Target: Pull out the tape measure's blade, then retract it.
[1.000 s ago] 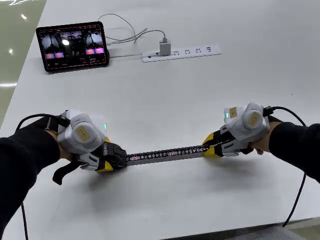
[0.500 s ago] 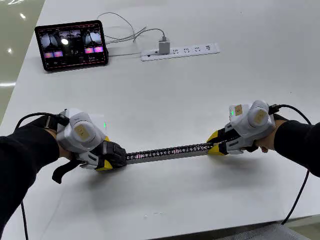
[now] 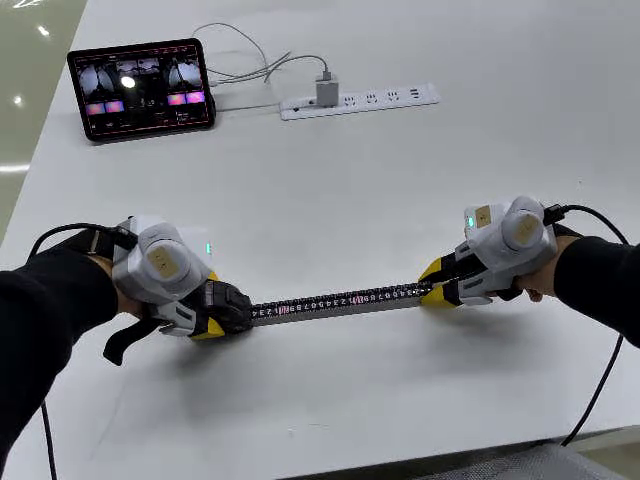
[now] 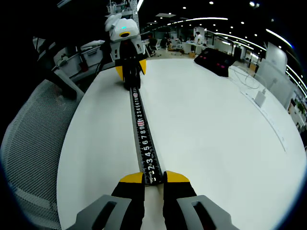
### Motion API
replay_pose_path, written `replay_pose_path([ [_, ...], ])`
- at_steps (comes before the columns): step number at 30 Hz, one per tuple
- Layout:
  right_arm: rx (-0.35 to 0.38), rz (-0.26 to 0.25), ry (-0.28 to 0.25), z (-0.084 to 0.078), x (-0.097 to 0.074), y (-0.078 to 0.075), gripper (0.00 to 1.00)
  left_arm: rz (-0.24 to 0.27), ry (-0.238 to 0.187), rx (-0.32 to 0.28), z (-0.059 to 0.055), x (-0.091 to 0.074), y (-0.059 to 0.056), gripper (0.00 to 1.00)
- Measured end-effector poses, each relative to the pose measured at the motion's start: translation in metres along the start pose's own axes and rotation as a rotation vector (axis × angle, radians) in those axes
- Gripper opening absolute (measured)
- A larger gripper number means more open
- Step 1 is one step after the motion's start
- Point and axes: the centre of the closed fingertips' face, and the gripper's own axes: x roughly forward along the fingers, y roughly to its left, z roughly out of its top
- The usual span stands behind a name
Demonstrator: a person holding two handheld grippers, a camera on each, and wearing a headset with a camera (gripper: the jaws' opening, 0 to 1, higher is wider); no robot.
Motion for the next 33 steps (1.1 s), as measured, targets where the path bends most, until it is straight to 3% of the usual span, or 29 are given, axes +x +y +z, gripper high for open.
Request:
replay_pose_path([
  [33, -0.003, 0.0, 0.037, 0.004, -0.0005, 0.0012, 0.11, -0.003, 0.003, 0.015, 0.0005, 0.0007, 0.0006, 0.33],
])
